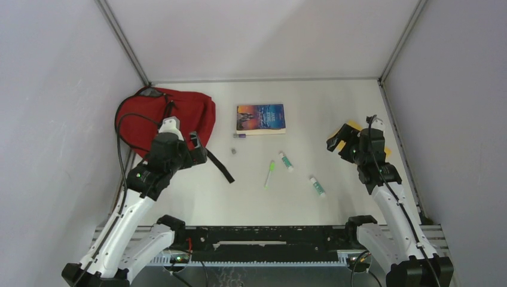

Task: Pack the student bag
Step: Move the book to the center of the board.

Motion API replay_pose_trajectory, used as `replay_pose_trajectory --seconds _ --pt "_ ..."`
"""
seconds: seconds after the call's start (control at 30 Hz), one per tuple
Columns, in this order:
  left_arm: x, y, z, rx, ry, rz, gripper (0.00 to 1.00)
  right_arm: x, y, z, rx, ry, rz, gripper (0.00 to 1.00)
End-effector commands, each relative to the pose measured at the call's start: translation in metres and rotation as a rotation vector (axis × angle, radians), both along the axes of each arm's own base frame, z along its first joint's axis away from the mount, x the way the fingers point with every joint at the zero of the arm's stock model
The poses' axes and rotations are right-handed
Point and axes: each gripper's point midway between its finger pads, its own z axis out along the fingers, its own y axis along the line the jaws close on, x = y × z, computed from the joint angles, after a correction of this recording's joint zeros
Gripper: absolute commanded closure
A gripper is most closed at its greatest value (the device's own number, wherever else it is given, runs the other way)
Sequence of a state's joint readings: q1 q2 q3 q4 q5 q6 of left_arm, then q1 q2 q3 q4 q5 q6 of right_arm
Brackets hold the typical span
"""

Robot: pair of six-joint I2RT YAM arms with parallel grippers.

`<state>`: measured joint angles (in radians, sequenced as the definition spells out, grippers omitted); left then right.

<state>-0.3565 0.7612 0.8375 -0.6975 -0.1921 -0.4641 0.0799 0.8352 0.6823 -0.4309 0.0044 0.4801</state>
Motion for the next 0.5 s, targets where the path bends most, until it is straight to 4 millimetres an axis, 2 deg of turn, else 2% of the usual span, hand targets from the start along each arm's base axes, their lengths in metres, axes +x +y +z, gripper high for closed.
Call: replay_pose_trajectory --seconds 0.0,0.13,0.3,0.33,0.4,0.47 --pt "0.005 0.017 0.019 0.054 -0.007 0.079 0.0 0.007 0.01 0.009 0.046 -0.047 0.024 0.0" --pt "0.003 0.029 0.006 0.104 0.1 0.134 0.0 0.003 0.015 0.009 0.057 -0.041 0.048 0.0" --pt "0.006 0.042 -0.003 0.105 0.127 0.2 0.0 0.0 0.016 0.002 0.055 -0.019 0.06 0.0" --pt "0.008 0.039 -0.003 0.105 0.126 0.184 0.0 0.0 0.016 0.001 0.058 -0.016 0.059 0.0" --pt "0.011 0.019 -0.004 0.11 0.127 0.089 0.0 0.001 0.02 0.002 0.087 -0.018 0.059 0.0" --pt "0.013 0.0 -0.005 0.172 0.123 0.022 0.0 0.004 0.033 0.006 0.142 -0.03 0.091 0.0"
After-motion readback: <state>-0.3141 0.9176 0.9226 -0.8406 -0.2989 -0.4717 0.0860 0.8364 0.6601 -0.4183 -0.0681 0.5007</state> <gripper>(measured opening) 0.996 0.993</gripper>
